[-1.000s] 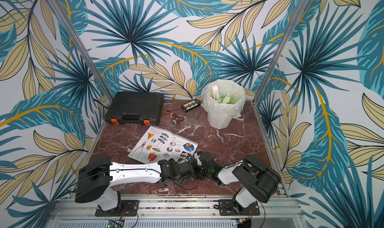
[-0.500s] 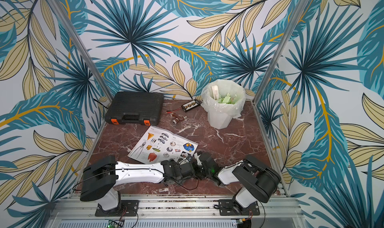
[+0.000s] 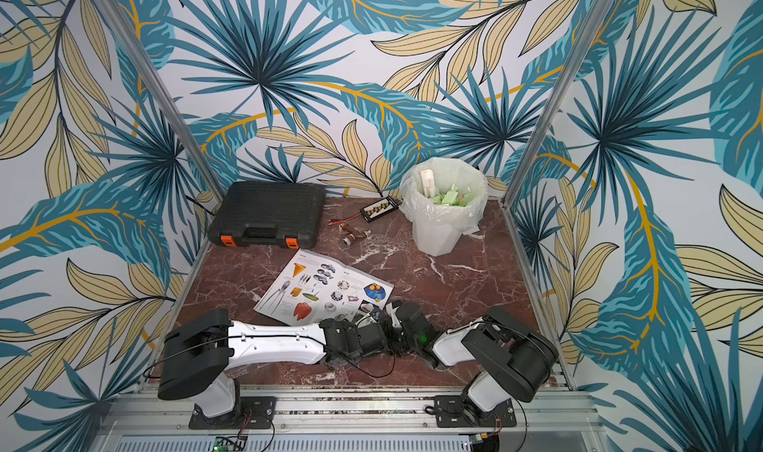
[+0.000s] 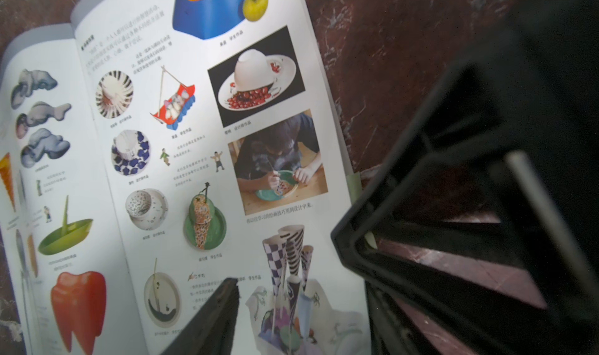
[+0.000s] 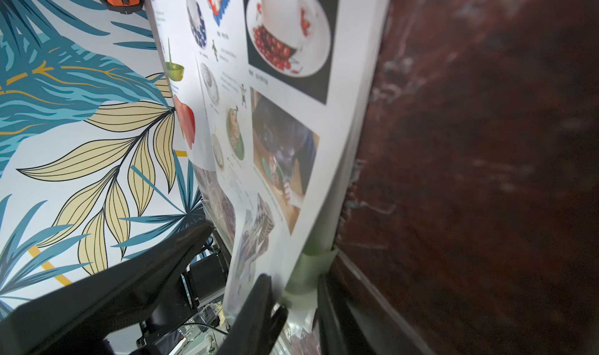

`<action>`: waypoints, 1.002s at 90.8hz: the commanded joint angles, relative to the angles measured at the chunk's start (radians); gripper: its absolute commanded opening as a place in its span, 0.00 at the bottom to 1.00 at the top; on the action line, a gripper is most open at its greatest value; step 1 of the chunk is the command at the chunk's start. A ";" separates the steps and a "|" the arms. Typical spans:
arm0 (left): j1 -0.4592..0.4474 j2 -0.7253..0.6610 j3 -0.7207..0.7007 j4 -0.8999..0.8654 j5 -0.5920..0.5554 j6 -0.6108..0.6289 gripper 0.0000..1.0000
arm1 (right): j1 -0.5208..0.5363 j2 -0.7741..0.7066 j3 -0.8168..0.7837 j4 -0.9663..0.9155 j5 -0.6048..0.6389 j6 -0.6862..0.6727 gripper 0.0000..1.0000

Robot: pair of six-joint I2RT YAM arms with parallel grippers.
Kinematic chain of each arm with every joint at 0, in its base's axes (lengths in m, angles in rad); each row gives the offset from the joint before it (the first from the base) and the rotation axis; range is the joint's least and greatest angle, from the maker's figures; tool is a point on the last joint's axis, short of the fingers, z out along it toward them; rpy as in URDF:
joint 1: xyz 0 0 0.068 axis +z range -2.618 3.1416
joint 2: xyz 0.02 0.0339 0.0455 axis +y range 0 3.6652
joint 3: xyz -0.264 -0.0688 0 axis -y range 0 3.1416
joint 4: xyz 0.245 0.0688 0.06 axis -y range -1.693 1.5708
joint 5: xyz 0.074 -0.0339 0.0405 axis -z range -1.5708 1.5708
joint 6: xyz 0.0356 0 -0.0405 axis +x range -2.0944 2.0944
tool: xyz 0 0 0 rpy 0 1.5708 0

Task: Peel off the used sticky note
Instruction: Turn the page of the book at the center of the board.

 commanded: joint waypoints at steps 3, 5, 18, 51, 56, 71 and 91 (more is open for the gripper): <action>-0.001 -0.021 0.024 -0.002 -0.021 0.001 0.58 | 0.003 -0.016 -0.027 -0.060 0.027 0.005 0.29; -0.001 -0.022 0.024 -0.004 -0.021 0.000 0.57 | 0.002 -0.021 -0.027 -0.062 0.028 0.005 0.29; -0.001 -0.022 0.024 -0.004 -0.020 0.002 0.52 | 0.003 -0.041 -0.026 -0.077 0.033 0.003 0.29; -0.002 -0.016 0.030 -0.014 -0.029 0.003 0.37 | -0.004 -0.092 -0.026 -0.118 0.038 -0.001 0.32; -0.002 -0.014 0.032 -0.016 -0.031 0.003 0.34 | -0.007 -0.103 -0.026 -0.125 0.037 -0.005 0.32; -0.001 -0.015 0.036 -0.026 -0.041 0.003 0.27 | -0.019 -0.154 -0.026 -0.171 0.041 -0.014 0.32; -0.001 -0.040 0.044 -0.073 -0.113 -0.019 0.27 | -0.028 -0.222 -0.026 -0.226 0.048 -0.023 0.33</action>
